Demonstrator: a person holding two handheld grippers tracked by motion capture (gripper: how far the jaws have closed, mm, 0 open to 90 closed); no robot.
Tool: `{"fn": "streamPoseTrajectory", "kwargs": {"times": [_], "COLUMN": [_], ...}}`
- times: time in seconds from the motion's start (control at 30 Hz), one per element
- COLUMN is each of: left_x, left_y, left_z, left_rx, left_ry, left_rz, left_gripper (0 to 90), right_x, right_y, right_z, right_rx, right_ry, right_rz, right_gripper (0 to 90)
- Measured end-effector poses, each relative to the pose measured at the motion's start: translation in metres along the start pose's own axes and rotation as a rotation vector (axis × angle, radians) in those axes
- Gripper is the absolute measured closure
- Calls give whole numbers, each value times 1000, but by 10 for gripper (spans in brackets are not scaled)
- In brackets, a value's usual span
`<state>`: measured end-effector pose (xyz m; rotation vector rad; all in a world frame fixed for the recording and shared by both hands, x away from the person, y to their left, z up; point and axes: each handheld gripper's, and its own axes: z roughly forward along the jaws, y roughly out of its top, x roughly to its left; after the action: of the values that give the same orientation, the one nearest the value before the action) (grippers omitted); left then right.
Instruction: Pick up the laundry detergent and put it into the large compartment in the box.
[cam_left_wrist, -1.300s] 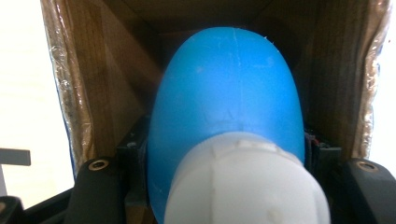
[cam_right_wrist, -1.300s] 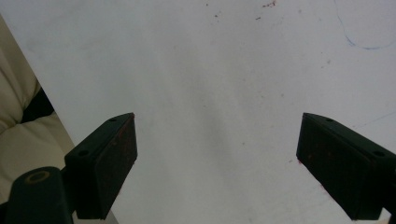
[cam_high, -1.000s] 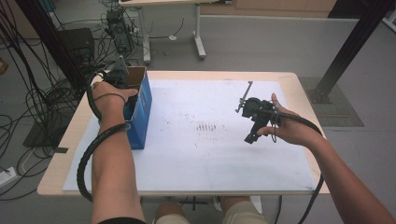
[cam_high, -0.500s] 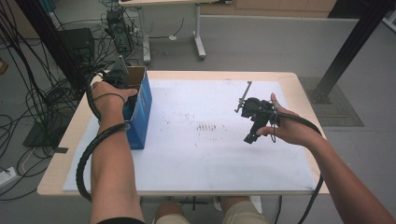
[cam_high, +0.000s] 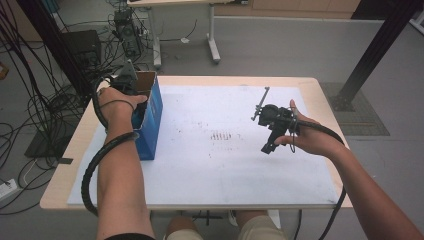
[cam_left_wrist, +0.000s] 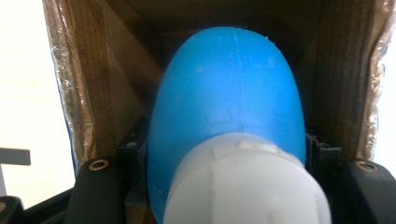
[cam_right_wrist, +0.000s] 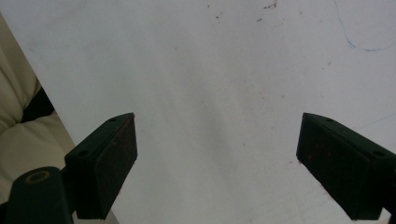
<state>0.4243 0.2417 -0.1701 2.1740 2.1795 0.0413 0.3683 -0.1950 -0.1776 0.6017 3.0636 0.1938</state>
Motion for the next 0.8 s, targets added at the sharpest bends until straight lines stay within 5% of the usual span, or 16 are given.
{"fn": "streamPoseTrajectory", "kwargs": {"times": [0.8], "left_x": [-2], "left_y": [0], "left_z": [0], "left_rx": [1], "left_ry": [3], "left_rz": [4], "left_gripper": [363], "right_x": [0], "right_y": [-1], "right_z": [-2], "right_rx": [-1], "right_ry": [-2], "right_rz": [2], "right_gripper": [126]}}
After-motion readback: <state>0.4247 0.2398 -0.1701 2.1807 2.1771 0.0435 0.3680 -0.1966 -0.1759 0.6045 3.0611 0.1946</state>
